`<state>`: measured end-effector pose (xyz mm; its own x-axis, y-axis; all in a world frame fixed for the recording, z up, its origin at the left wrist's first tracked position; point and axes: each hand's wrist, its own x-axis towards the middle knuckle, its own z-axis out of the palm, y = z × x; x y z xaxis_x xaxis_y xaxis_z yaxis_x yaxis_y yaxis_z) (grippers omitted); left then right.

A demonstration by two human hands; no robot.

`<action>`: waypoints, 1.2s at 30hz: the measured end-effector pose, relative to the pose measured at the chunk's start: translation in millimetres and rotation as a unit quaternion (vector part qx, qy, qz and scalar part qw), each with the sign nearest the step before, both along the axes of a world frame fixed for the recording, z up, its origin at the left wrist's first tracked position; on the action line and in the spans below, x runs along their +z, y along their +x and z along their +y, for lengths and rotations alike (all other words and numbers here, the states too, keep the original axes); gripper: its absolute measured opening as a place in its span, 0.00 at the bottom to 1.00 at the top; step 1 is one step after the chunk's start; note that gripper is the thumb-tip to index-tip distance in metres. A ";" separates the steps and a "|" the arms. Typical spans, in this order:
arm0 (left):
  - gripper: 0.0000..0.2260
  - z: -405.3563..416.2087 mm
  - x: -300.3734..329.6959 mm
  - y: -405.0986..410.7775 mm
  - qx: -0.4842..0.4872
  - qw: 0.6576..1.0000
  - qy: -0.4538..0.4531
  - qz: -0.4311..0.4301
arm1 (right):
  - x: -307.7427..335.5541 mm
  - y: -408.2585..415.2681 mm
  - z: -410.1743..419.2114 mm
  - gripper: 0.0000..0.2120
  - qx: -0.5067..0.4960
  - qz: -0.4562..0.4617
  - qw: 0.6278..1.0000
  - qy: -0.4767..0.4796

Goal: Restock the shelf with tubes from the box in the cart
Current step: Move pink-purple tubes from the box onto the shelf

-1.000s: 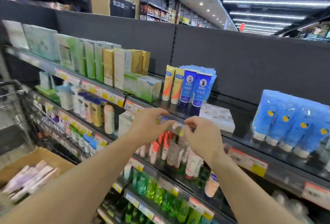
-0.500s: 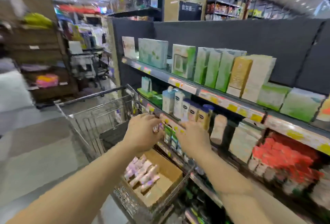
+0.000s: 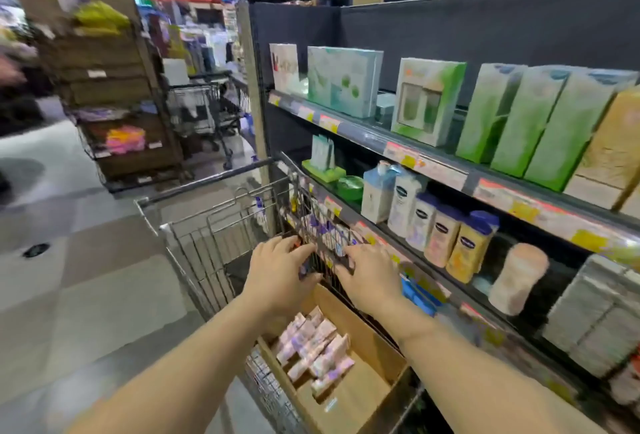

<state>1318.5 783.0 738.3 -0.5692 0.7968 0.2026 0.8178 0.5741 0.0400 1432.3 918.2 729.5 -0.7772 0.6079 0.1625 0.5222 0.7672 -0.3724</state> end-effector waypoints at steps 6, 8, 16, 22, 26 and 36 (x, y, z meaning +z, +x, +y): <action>0.28 37.1 -23.7 -43.3 -0.004 0.999 0.001 -0.054 | -19.8 -31.9 32.3 0.20 -0.008 -0.014 0.999 -0.028; 0.27 52.5 -32.4 -57.1 -0.020 0.998 0.007 -0.064 | -27.2 -41.0 43.0 0.20 -0.029 -0.029 0.999 -0.035; 0.27 109.7 -93.6 -132.4 -0.129 0.986 -0.005 -0.104 | -84.2 -74.2 74.1 0.21 -0.158 -0.064 0.978 -0.119; 0.25 134.3 -185.3 -189.2 -0.161 0.966 -0.078 -0.187 | -162.1 -94.8 64.8 0.18 -0.237 -0.109 0.943 -0.205; 0.23 130.8 -257.1 -202.6 -0.145 0.949 -0.184 -0.211 | -218.2 -97.1 43.3 0.21 -0.283 -0.136 0.911 -0.268; 0.24 137.0 -371.8 -227.0 -0.144 0.904 -0.281 -0.287 | -308.1 -98.8 23.7 0.18 -0.306 -0.184 0.871 -0.337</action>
<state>1091.5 920.0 366.5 -0.2041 0.8143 -0.5433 0.8740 0.4016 0.2736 1333.6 941.9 421.4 -0.1976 0.7876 -0.5837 0.9359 -0.0257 -0.3515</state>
